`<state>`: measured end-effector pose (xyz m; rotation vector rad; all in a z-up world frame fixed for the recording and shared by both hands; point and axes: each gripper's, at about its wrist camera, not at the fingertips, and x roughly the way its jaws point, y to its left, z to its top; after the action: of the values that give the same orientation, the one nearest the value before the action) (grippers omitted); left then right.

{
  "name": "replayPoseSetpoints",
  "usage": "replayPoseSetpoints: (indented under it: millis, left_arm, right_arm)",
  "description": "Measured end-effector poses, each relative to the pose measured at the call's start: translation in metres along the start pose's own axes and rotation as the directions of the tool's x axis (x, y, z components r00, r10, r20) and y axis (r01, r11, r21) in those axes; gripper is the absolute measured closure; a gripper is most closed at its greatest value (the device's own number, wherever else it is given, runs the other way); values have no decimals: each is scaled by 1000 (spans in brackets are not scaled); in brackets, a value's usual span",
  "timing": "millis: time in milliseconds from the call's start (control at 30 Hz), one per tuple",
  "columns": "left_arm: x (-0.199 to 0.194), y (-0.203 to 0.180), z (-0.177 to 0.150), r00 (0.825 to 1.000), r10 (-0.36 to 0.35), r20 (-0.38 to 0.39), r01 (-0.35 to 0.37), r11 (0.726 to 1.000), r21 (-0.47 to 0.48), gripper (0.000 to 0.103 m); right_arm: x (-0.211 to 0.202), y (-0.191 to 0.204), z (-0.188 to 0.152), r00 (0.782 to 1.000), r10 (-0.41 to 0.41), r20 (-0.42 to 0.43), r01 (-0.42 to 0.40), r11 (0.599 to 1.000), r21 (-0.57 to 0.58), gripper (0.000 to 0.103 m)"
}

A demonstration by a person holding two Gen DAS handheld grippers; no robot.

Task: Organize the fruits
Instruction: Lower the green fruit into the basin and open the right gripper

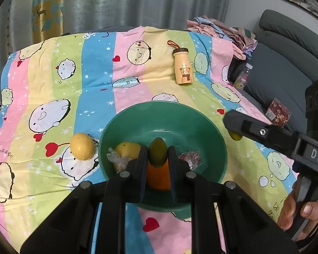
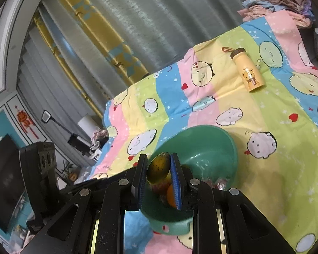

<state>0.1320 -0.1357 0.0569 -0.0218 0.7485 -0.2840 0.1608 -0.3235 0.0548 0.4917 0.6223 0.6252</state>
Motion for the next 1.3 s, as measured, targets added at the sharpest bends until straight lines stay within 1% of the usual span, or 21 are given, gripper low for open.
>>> replayPoseSetpoints:
  millis: [233,467,800,1067,1300]
  left_arm:
    - [15,0,1,999,22,-26,-21,999,26,85]
    - [28,-4,-1,998,40,-58,-37,998,52,85]
    - [43,-8,-4,992,66,-110,-58,996,74,85]
    - [49,-10,-4,988,90,-129,-78,992,95,85]
    - [53,-11,-3,984,108,-140,-93,990,110,85]
  right_arm:
    - [27,-7,-2,998,-21,-52,22,1000,12,79]
    - [41,-20,-9,994,-47,-96,50,998,29,79]
    - [49,-23,-12,988,-93,-121,95,995,9,79]
    - [53,-25,-14,982,-132,-135,133,991,-4,79]
    - [56,-26,-15,979,-141,-146,141,990,-10,79]
